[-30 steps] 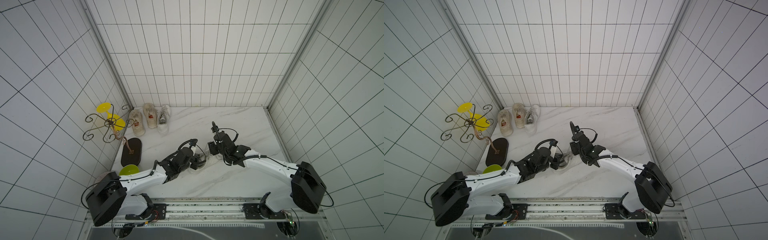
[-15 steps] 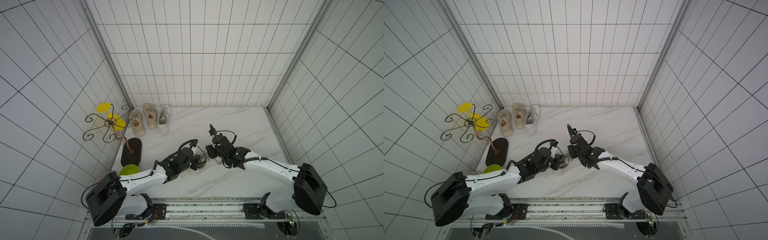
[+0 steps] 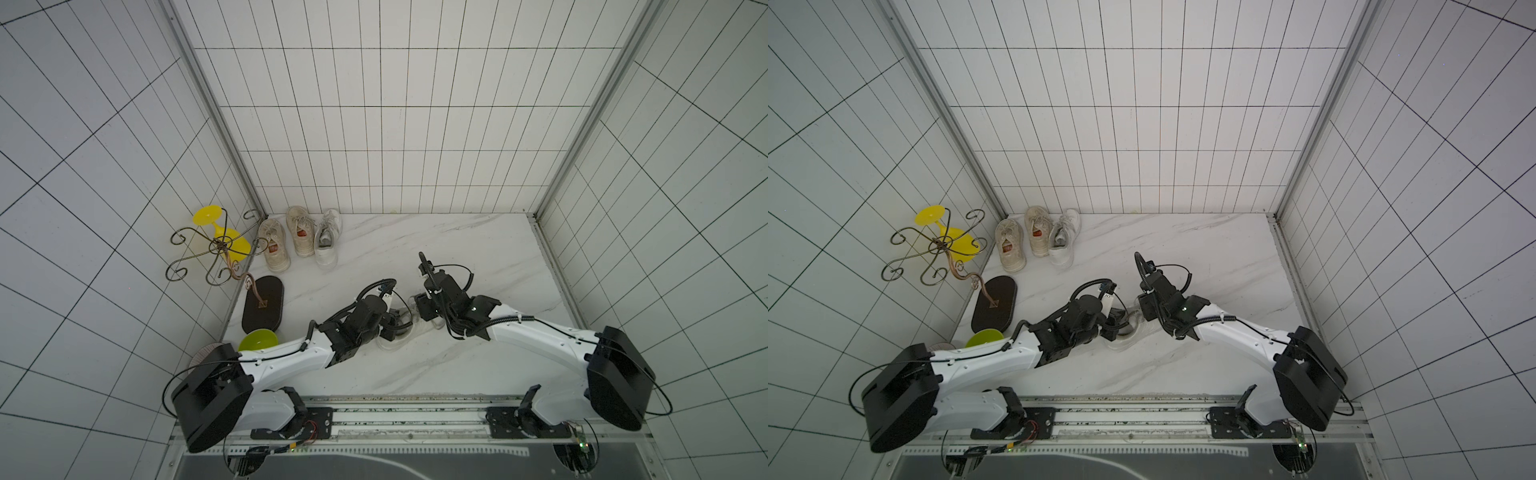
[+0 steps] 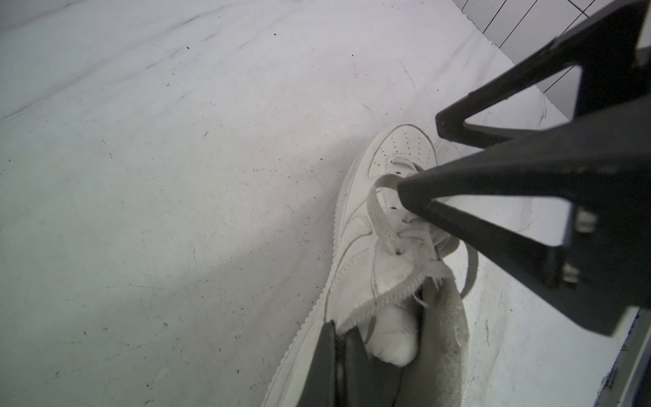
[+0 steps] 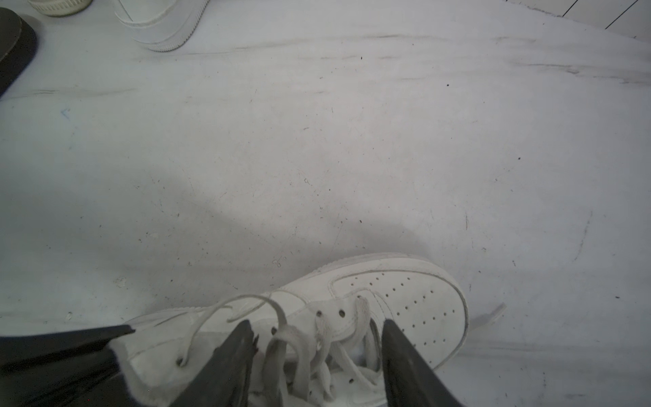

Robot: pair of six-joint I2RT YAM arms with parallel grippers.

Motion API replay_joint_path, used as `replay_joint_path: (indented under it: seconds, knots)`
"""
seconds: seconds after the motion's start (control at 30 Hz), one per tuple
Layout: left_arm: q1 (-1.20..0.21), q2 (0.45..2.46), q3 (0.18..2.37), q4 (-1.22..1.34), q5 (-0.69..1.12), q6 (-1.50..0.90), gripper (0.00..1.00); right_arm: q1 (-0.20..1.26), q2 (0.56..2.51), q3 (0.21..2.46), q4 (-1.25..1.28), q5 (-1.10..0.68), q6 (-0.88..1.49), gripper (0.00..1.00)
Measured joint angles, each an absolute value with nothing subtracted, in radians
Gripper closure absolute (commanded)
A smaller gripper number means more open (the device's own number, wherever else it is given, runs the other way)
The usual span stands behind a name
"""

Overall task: Remove the insole from the shoe
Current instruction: Untie the shoelace on the shoe.

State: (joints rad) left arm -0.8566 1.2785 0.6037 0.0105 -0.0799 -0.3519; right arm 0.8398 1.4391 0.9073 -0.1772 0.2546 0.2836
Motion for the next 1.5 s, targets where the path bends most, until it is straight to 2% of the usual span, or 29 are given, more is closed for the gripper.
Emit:
replay_joint_path:
  seconds: [0.23,0.43,0.6,0.77,1.1,1.5]
  knots:
    - [-0.857,1.268,0.595,0.001,-0.076,-0.347,1.0,0.84,1.491,0.907,-0.156,0.264,0.296,0.43]
    - [-0.871,1.24,0.579,-0.01,-0.073,-0.339,1.0,0.833,1.55,0.907,-0.128,0.346,0.317,0.42]
    - [-0.876,1.237,0.575,-0.01,-0.074,-0.339,1.0,0.819,1.569,0.909,-0.108,0.416,0.332,0.36]
    - [-0.876,1.237,0.575,0.0,-0.075,-0.337,1.0,0.791,1.565,0.911,-0.118,0.494,0.344,0.25]
    - [-0.879,1.236,0.575,0.011,-0.077,-0.332,1.0,0.543,1.523,0.95,-0.195,0.498,0.392,0.13]
    - [-0.883,1.236,0.575,0.01,-0.089,-0.332,1.0,0.167,1.438,0.96,-0.27,0.355,0.473,0.04]
